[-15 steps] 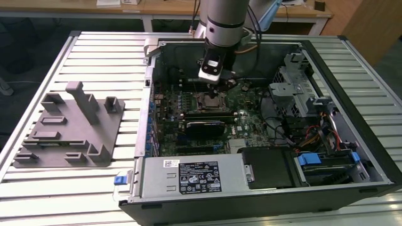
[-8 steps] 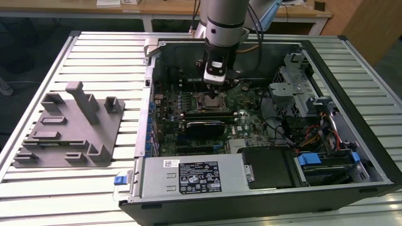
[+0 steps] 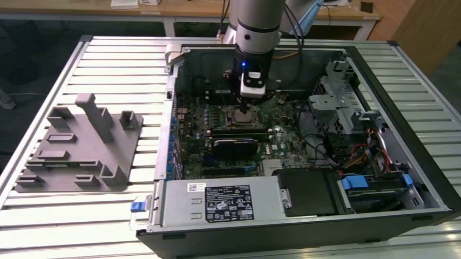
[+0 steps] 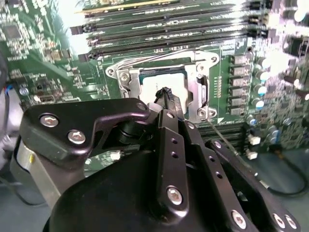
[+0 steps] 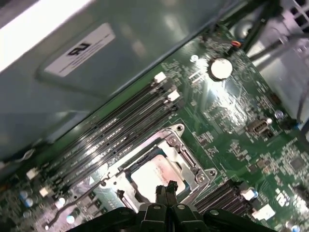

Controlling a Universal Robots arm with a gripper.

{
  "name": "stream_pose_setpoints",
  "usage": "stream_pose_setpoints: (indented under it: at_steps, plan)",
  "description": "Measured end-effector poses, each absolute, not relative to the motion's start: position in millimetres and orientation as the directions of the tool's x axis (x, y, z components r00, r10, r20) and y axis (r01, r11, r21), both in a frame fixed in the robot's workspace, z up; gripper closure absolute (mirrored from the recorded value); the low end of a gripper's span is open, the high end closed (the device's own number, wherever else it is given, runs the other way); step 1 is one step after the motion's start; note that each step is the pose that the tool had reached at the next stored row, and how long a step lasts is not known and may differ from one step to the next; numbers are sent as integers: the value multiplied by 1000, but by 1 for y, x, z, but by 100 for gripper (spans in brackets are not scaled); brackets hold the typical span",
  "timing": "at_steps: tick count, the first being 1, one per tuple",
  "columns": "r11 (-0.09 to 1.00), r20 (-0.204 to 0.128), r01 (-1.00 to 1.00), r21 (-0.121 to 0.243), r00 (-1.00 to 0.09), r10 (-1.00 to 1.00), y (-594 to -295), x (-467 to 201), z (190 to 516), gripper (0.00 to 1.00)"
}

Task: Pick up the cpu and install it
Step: 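Close the cpu cover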

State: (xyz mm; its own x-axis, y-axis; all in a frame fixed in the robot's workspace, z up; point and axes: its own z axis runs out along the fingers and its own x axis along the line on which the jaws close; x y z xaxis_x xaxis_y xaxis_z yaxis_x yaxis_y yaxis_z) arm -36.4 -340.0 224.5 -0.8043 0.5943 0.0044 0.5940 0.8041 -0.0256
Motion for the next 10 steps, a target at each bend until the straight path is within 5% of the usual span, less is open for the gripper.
stream_pose_setpoints:
  at_steps: [10]
  plan:
    - [900,5,436,-24,-900,436,-340,-36,223,89]
